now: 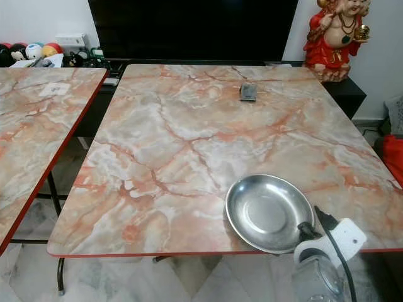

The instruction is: Setting the table

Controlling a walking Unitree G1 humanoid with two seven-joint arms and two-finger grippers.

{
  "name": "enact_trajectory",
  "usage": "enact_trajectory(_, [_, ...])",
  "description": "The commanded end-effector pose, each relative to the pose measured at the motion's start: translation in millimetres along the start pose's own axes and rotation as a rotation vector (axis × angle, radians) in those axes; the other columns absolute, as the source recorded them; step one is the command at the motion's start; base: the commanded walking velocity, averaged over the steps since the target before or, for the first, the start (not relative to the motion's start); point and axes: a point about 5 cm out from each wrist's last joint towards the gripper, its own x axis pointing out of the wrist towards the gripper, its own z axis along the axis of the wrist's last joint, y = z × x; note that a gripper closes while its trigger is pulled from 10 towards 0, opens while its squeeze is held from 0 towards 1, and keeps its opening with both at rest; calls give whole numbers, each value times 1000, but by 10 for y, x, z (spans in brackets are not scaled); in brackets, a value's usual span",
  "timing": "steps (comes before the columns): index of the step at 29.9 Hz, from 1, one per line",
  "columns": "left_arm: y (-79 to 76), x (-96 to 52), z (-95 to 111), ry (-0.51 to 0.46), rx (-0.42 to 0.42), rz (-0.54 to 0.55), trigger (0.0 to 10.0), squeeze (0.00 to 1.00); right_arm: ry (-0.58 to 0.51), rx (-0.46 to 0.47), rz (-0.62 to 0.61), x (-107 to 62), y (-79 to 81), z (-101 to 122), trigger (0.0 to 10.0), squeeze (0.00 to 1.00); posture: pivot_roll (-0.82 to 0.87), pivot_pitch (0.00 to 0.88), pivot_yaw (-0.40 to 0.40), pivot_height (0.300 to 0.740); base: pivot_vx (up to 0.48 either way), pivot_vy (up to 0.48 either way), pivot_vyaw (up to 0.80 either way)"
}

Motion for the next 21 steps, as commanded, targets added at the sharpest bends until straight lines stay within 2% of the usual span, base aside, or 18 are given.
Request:
enact_trajectory(1, [-8,-20,-87,38,-2,-8,10000,0,-33,-9,-4,-30,2,54,10000,0,-53,105,-42,740,0,0,0])
enact_trajectory(11, [-5,-21,-95,44,3,-11,10000,0,-44,21,54,-45,120,18,10000,0,-52,87,-40,740,0,0,0])
enact_trajectory(21, [-8,-20,-93,45,7,-13,10000,0,-32,15,53,-36,127,-27,10000,0,-54,76,-39,740,0,0,0])
